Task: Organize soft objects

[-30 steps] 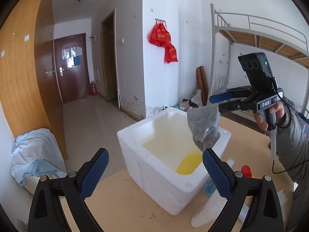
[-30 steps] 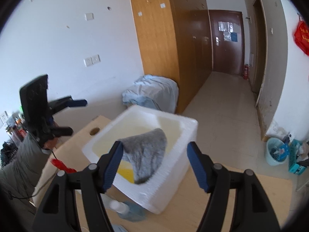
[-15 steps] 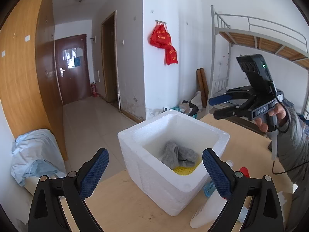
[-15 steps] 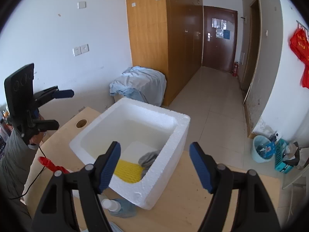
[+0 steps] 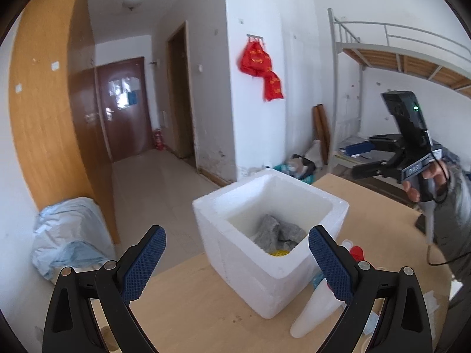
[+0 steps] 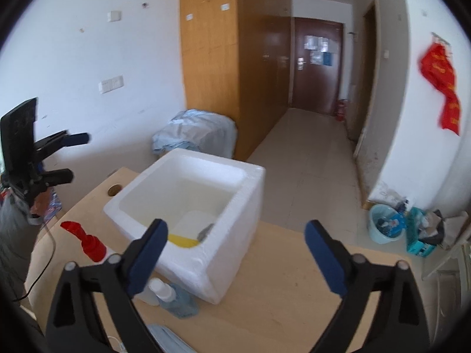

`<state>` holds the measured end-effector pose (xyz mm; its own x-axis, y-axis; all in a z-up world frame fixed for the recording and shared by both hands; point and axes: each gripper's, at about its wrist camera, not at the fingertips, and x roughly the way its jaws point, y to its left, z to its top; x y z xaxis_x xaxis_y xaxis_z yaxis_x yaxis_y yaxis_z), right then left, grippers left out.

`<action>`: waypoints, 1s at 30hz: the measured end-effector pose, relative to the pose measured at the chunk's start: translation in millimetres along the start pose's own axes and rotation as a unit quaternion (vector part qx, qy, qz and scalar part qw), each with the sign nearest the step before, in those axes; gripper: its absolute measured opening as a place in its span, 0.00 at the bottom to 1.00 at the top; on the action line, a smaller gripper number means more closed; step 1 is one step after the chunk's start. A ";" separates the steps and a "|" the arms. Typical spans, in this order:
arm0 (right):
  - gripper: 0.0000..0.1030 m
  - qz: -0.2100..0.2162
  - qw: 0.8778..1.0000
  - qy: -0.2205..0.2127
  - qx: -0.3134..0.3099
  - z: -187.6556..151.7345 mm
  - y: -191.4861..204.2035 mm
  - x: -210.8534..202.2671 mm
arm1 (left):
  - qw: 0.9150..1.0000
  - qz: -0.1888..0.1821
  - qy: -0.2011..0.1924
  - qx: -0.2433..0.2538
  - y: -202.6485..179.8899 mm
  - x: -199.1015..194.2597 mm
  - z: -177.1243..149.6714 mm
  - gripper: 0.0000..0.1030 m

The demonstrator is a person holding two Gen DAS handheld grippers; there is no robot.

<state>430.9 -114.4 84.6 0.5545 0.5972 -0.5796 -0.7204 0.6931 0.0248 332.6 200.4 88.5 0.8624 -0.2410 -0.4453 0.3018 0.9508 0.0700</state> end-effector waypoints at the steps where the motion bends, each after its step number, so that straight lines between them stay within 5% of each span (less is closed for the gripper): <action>1: 0.96 -0.014 1.000 -0.005 0.004 -3.1 -1.8 -5.6 | 1.000 0.013 0.000 -0.004 -1.1 -5.2 -1.1 0.95; 15: 0.97 -0.072 0.991 -0.079 0.078 -46.5 4.6 -93.7 | 0.990 0.132 -0.025 -0.041 -43.9 -78.7 -26.7 0.95; 21: 0.97 -0.117 0.980 -0.114 0.112 -62.7 26.4 -126.7 | 0.977 0.185 -0.043 -0.094 -75.4 -107.0 -39.4 0.95; 25: 0.98 -0.137 0.972 -0.129 0.138 -76.9 34.1 -144.7 | 0.960 0.244 -0.063 -0.124 -95.5 -127.7 -50.7 0.95; 30: 0.98 -0.138 0.972 -0.135 0.137 -90.5 48.6 -157.6 | 0.950 0.255 -0.075 -0.161 -112.5 -151.7 -66.8 0.95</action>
<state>270.8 -211.4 103.4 0.8261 0.4321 -0.3616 -0.4114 0.9011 0.1370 140.7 143.0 88.6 0.9185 0.2656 -0.2929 -0.2909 0.9557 -0.0455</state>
